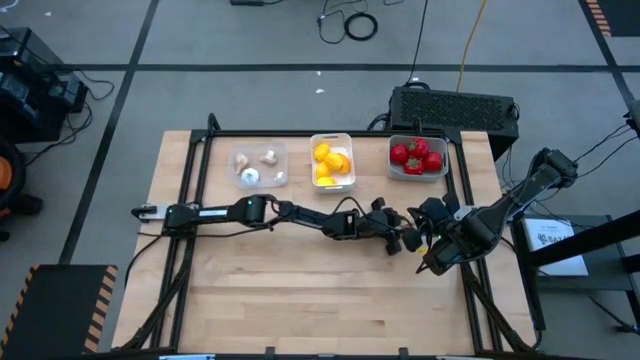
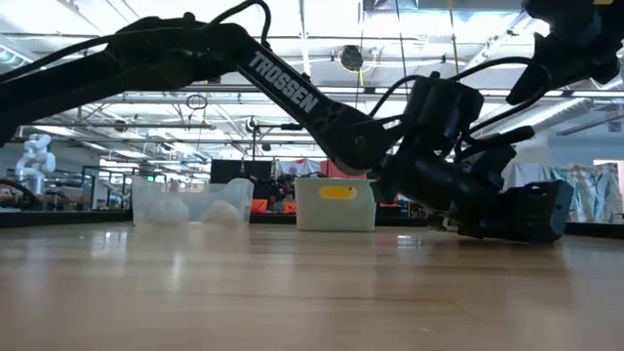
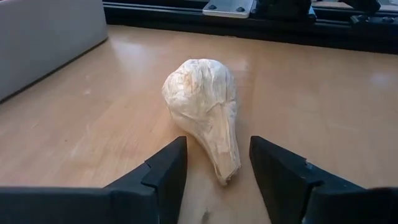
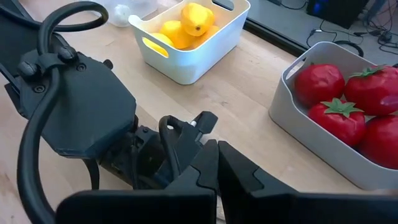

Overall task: Sort produce into baskets
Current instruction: Put the white garlic into the transparent bin

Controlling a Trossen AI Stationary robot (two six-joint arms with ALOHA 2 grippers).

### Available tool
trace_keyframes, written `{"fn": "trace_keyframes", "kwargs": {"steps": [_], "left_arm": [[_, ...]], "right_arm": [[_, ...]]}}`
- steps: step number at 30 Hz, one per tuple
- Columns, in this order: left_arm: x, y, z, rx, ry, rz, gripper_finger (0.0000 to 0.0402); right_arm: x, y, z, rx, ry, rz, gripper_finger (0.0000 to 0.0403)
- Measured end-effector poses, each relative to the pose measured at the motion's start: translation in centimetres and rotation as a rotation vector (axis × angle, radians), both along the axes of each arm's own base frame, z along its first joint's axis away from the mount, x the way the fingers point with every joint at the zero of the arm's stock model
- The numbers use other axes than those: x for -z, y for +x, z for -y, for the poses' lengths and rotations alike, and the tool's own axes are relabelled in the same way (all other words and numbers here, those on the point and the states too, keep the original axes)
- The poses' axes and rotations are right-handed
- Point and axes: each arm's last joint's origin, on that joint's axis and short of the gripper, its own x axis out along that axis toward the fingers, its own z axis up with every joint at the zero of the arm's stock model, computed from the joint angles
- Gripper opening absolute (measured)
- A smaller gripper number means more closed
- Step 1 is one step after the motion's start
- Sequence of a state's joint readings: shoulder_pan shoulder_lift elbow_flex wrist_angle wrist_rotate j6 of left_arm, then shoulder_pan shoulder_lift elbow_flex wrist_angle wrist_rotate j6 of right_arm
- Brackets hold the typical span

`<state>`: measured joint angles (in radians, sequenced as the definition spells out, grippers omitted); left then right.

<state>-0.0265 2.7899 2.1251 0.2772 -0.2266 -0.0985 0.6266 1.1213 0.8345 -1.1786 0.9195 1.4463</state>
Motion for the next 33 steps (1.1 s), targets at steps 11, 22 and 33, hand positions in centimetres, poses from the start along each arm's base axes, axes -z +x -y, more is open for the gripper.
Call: {"fn": "trace_keyframes", "kwargs": {"steps": [11,22,33], "left_arm": [[0.1,-0.3,0.2,-0.014,-0.042,-0.059,0.0074],[-7.0,-3.3,0.2,0.111,0.035,-0.45,0.0018],[-20.7,-13.1,-1.7,0.082,0.129,-0.908,0.0019]], "right_arm": [[0.0,0.0,0.0,-0.006,-0.003,-0.008,0.0],[0.0,-0.2,-0.6,-0.032,0.013,0.008,0.0],[-0.1,-0.3,-1.8,-0.087,0.057,0.063,0.0]]}}
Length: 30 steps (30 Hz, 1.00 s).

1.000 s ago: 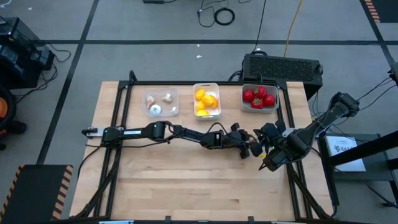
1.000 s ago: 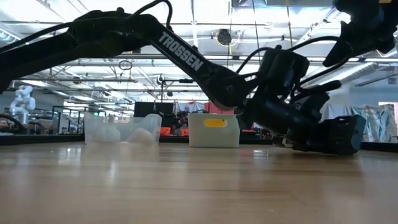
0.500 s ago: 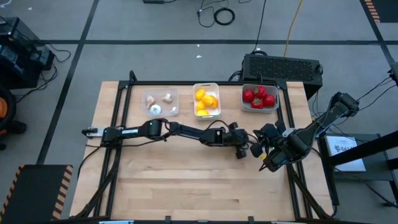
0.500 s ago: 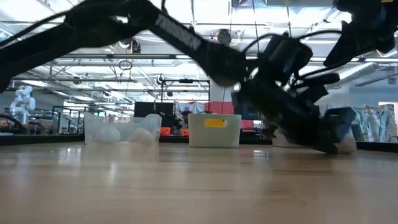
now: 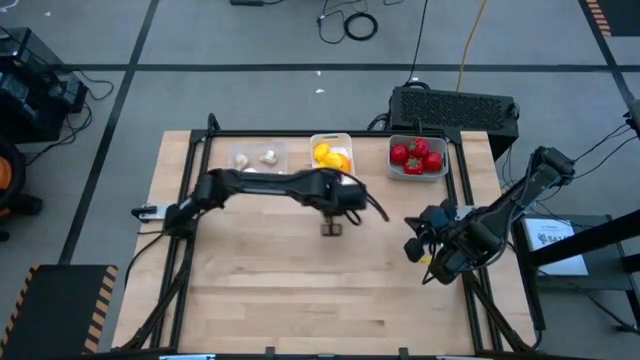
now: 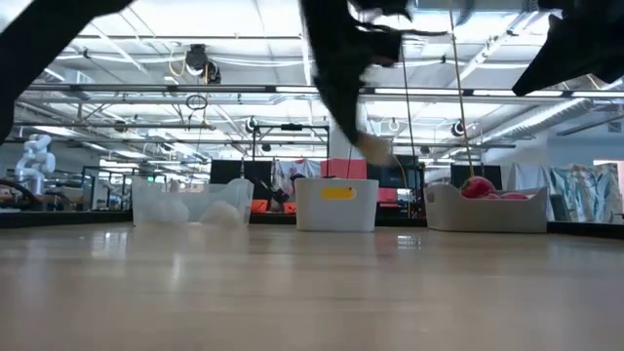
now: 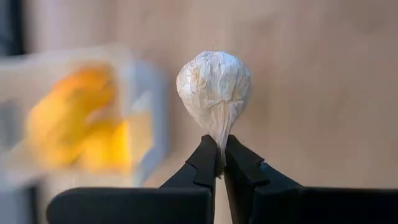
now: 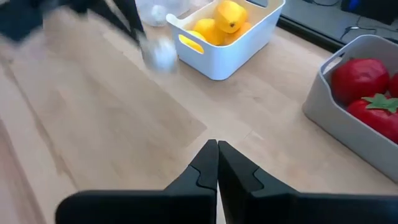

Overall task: Sort produce into baskets
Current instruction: Put the white garlic into the transparent bin

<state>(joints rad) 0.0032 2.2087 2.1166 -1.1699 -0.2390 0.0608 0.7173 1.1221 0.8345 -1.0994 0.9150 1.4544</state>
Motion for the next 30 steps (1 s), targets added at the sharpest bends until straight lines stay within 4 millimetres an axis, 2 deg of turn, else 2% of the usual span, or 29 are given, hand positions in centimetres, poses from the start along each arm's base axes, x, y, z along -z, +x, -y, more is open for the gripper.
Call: {"fn": "trace_keyframes", "kwargs": {"steps": [4,7,11,13,18,21,27,30], "left_arm": [[-4.0,-3.7,-1.4,-0.068,0.111,-0.086,0.0019],[-6.3,-6.4,-2.9,-0.127,0.143,-0.107,0.0019],[-8.1,-10.6,-5.6,-0.224,0.161,-0.111,0.0019],[-8.3,-13.3,-7.1,-0.289,0.158,-0.123,0.0019],[-6.1,-19.3,-10.0,-0.423,0.085,-0.125,0.0019],[-4.1,-21.7,-11.0,-0.466,0.069,-0.098,0.0019],[0.3,-23.3,-12.6,-0.525,0.089,-0.07,0.0031],[2.1,-23.8,-13.3,-0.54,0.098,-0.122,0.0049]], "right_arm": [[0.3,0.2,-0.4,-0.011,0.012,0.015,0.0],[0.8,0.4,-0.7,-0.014,0.007,0.007,0.0],[1.3,0.7,-1.0,-0.019,0.017,-0.026,0.0],[1.5,0.9,-1.1,-0.02,0.017,-0.032,0.0],[1.9,1.1,-1.4,-0.021,0.02,-0.053,0.0],[1.9,1.2,-1.4,-0.021,0.021,-0.051,0.0],[1.9,1.4,-1.3,-0.01,0.022,-0.035,0.0],[1.8,1.6,-1.1,-0.001,-0.006,-0.024,0.0]]}}
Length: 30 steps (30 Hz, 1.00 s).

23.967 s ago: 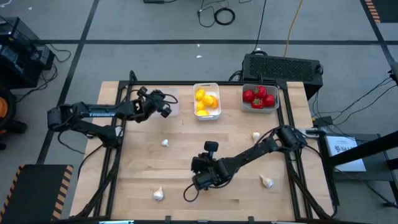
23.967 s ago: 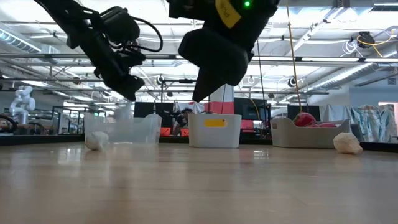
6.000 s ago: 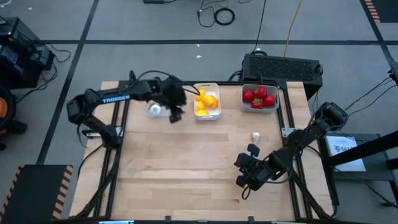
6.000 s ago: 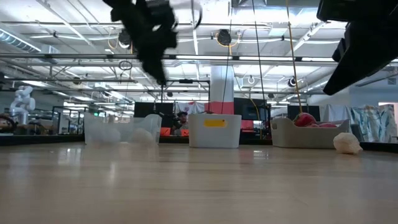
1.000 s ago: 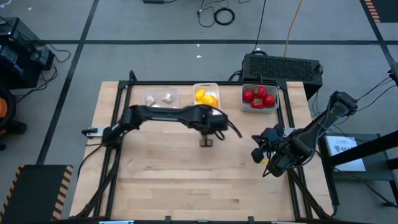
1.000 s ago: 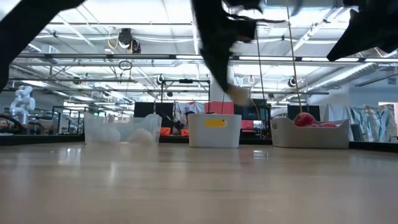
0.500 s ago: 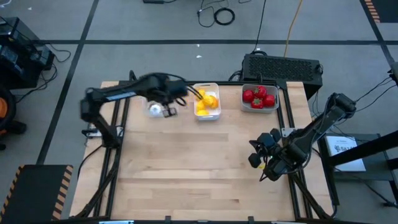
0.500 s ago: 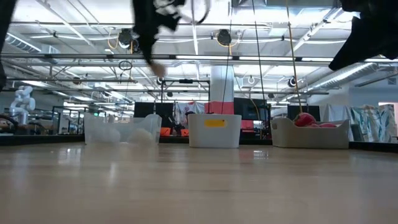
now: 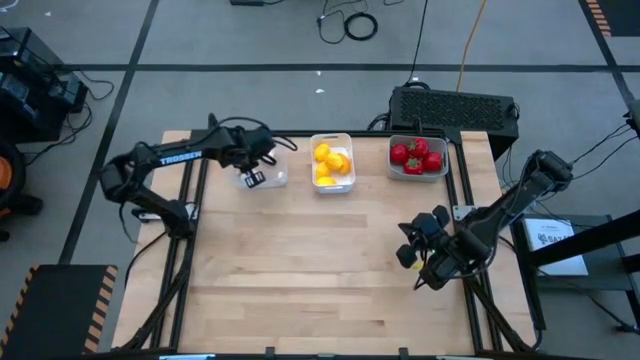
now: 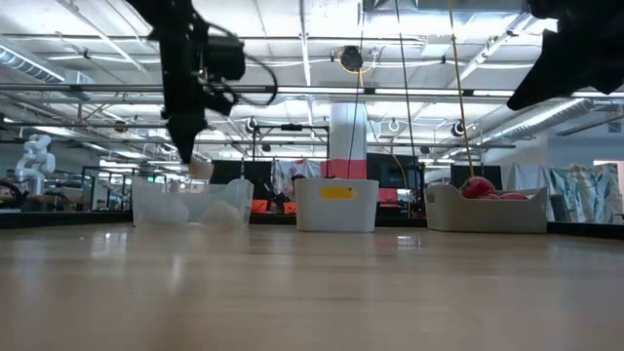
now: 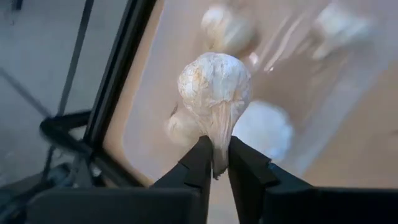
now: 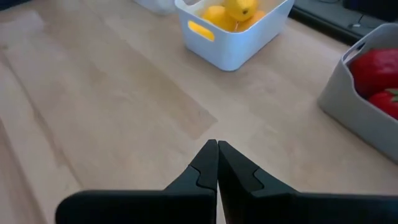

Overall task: Sort produce into baskets
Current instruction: Put the white garlic into the transparent bin, then return to Home Position

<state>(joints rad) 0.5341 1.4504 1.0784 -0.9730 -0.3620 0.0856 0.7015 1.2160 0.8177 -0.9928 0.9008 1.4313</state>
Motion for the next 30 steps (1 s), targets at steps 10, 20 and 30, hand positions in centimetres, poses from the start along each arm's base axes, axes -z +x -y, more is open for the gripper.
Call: {"fn": "trace_keyframes", "kwargs": {"steps": [10,20,30], "left_arm": [[1.4,-0.4,-0.6,-0.031,0.013,-0.082,0.0159],[-3.4,-1.1,0.4,-0.069,0.059,-0.046,0.0185],[-10.7,-6.2,6.2,-0.021,0.187,0.482,0.0185]], "right_arm": [[0.0,0.7,0.9,0.005,-0.041,-0.035,0.0],[-0.1,1.3,1.7,0.002,-0.056,-0.067,0.0],[-1.8,3.8,3.9,-0.046,-0.057,0.014,0.0]]}}
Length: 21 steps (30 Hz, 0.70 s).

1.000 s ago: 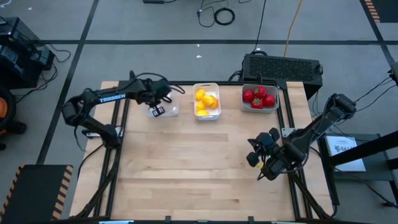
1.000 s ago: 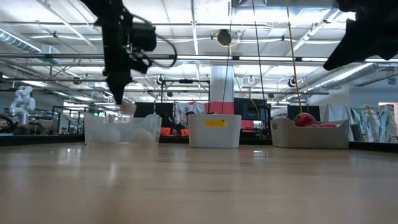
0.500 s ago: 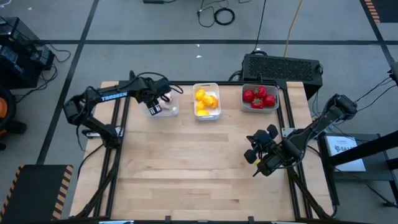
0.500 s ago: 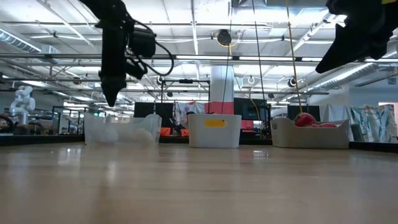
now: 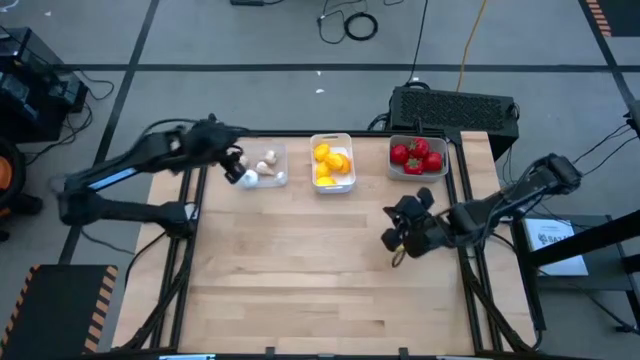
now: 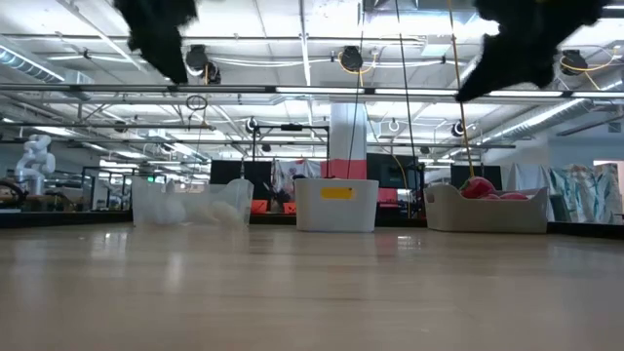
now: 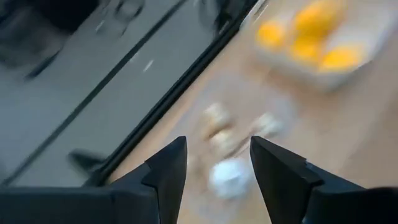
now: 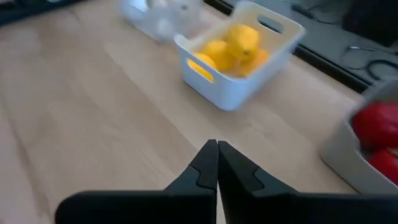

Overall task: Sort produce into baskets
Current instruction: Return to Home Position

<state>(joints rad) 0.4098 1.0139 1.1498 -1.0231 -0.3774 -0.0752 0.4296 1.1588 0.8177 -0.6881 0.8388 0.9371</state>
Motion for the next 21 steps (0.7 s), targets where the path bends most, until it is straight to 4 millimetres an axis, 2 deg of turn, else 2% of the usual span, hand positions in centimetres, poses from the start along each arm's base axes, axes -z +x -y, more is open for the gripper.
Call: {"fn": "trace_keyframes", "kwargs": {"steps": [3,5,7,11,15,21], "left_arm": [[-0.9,-1.5,1.7,0.069,0.0,0.223,0.0185],[-0.6,-2.2,2.7,0.117,-0.001,0.334,0.0185],[0.1,-2.7,3.4,0.167,0.007,0.41,0.0185],[3.1,-2.8,4.4,0.259,0.003,0.506,0.0185],[6.4,-1.9,5.0,0.348,0.013,0.642,0.0185],[10.4,-0.7,5.7,0.511,0.083,0.875,0.0185]], "right_arm": [[-1.0,1.6,1.1,-0.108,0.037,0.038,0.0],[-1.7,2.8,1.9,-0.221,0.066,0.079,0.0],[-2.5,3.7,2.5,-0.336,0.103,0.149,0.0],[-3.8,4.6,3.9,-0.472,0.136,0.268,0.0],[-4.8,4.3,5.5,-0.456,0.089,0.318,0.0],[-7.2,1.8,7.7,-0.416,-0.001,0.39,0.0]]}}
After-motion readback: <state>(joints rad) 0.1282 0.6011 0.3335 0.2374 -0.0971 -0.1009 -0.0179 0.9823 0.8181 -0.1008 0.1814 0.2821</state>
